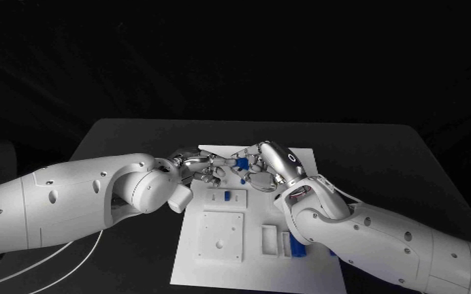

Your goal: Assemble the parts on the task board

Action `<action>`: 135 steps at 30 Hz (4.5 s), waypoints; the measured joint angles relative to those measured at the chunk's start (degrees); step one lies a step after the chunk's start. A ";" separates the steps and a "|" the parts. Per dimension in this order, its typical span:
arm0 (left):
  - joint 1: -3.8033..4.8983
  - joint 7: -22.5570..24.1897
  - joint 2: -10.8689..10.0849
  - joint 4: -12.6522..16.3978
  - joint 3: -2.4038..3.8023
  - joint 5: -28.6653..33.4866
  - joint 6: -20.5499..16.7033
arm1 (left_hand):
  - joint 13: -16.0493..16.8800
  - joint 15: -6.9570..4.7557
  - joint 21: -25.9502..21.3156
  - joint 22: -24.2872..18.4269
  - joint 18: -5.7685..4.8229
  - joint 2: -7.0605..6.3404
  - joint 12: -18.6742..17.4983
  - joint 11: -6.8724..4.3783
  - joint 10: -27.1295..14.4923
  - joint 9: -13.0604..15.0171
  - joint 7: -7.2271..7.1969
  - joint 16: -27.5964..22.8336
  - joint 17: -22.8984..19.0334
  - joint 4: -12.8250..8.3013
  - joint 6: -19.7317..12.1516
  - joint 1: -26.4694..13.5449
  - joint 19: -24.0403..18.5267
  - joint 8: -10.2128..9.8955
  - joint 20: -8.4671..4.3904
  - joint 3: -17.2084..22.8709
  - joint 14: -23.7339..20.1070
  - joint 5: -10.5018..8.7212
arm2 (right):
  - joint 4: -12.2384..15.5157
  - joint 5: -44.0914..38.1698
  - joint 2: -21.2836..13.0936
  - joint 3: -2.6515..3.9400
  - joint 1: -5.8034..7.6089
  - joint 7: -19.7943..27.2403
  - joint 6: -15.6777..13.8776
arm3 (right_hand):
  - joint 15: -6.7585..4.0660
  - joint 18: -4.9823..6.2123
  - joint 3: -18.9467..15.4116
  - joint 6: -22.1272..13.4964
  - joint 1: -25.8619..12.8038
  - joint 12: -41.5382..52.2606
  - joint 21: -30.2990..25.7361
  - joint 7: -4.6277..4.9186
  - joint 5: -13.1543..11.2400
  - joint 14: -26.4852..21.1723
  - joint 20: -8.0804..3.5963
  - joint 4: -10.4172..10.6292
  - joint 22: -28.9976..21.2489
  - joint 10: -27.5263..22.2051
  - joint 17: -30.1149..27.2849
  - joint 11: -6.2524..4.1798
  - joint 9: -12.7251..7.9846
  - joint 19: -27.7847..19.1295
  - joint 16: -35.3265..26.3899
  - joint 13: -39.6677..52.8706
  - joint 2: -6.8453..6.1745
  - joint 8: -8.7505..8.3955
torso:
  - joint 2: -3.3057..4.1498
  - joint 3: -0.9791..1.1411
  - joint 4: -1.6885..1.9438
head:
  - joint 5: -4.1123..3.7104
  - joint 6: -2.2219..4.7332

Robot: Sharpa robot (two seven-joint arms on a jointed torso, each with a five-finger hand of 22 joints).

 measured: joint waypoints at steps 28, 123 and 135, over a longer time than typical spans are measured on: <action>-0.01 0.16 -0.21 -0.26 0.00 -2.39 1.32 | 0.40 -0.64 2.56 0.04 0.00 -1.63 4.01 -0.45 0.03 0.00 0.43 1.37 1.18 -1.30 0.43 -8.13 -0.20 0.01 -0.20 8.65 0.85 6.52 | 0.03 2.66 -0.86 -0.03 -0.02 1.42 1.16 | 0.66 0.00 -5.89 -5.19 0.45 -8.39 -8.65 0.87 0.00 -1.32 0.30 4.58 0.00 -5.23 -2.02 1.30 0.41 -0.31 -4.23 -7.65 -1.56 0.50 | -0.03 0.01 0.00 | 0.10 -0.04; 3.87 -26.55 3.82 -5.93 -0.02 -33.50 3.75 | 2.96 -1.46 7.12 0.04 0.00 -2.84 14.75 -1.77 -0.08 3.41 -0.13 7.76 9.72 -2.20 0.35 -11.97 1.36 0.12 -0.71 11.40 3.73 12.75 | 3.99 20.71 -14.34 7.71 0.03 7.25 2.06 | 0.66 0.00 -5.81 -4.54 0.90 -6.82 -11.31 0.45 2.45 -1.73 0.50 3.93 0.01 -6.45 -3.42 1.30 0.36 -0.10 -4.44 -11.53 -2.14 0.52 | -1.43 0.96 -1.01 | 2.16 -2.25; 3.77 -29.26 4.08 -4.62 -0.06 -40.67 2.37 | 1.66 -1.24 8.37 0.03 0.90 -3.15 18.09 -2.02 0.14 3.41 -0.13 11.15 15.26 -2.59 0.36 -11.66 1.66 0.11 0.44 11.01 4.32 15.23 | 1.23 23.14 -14.18 7.91 1.11 7.00 2.85 | 0.86 0.00 -5.88 -4.54 0.90 -6.60 -11.31 0.45 4.48 -1.93 0.50 3.58 0.01 -6.45 -3.53 1.30 0.36 -0.10 -4.44 -11.68 -2.14 0.51 | -2.33 1.18 -1.09 | 2.64 -3.66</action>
